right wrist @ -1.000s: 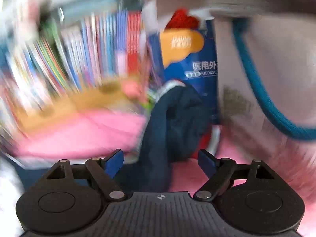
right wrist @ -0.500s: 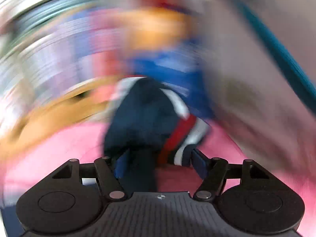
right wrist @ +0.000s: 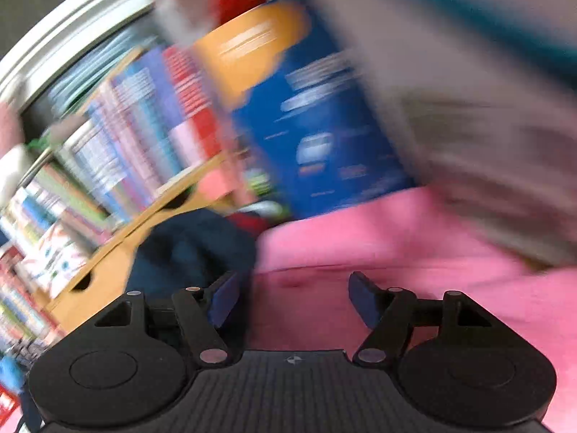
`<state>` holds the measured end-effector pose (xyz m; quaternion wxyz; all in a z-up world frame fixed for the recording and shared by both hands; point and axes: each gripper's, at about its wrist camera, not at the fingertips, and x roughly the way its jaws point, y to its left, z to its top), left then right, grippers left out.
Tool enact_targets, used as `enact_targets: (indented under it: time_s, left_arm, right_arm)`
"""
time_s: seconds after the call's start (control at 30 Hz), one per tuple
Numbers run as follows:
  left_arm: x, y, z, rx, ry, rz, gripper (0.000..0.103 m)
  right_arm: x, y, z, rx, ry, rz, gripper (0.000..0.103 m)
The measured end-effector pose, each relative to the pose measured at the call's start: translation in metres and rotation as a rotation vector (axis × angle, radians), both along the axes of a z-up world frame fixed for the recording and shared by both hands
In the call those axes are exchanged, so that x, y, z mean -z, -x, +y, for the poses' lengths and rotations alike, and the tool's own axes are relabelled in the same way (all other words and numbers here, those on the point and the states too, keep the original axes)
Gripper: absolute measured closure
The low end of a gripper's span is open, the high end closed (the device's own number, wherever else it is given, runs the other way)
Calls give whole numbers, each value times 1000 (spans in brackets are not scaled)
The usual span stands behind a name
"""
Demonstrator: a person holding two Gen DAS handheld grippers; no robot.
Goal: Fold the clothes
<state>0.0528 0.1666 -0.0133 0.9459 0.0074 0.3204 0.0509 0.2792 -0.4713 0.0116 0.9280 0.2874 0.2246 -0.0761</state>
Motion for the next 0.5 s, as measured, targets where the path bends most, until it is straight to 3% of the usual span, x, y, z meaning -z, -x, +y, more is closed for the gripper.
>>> enact_targets:
  time_s: [0.07, 0.13, 0.17, 0.23, 0.3, 0.33, 0.4, 0.47, 0.5]
  left_arm:
    - [0, 0, -1, -2, -4, -1, 0]
    - [0, 0, -1, -4, -4, -1, 0]
    - [0, 0, -1, -4, -1, 0, 0]
    - [0, 0, -1, -5, 5, 1, 0]
    - [0, -1, 0, -6, 11, 3, 0]
    - [0, -1, 0, -6, 13, 4, 0]
    - [0, -1, 1, -7, 19, 6, 0]
    - [0, -1, 1, -6, 22, 6, 0]
    - [0, -1, 1, -6, 23, 7, 0]
  right_arm:
    - [-6, -31, 18, -82, 8, 20, 34]
    - [-12, -52, 46, -143, 141, 71, 37]
    - [-15, -61, 61, -171, 219, 97, 46]
    - [-15, -68, 97, -216, 468, 146, 58]
    - [-14, -56, 124, -290, 614, 145, 64]
    - [-16, -50, 128, -331, 641, 142, 64]
    - [-25, -34, 124, -378, 622, 135, 59]
    - [-36, -20, 111, -362, 555, 103, 31]
    - [-41, -21, 101, -319, 479, 70, 27]
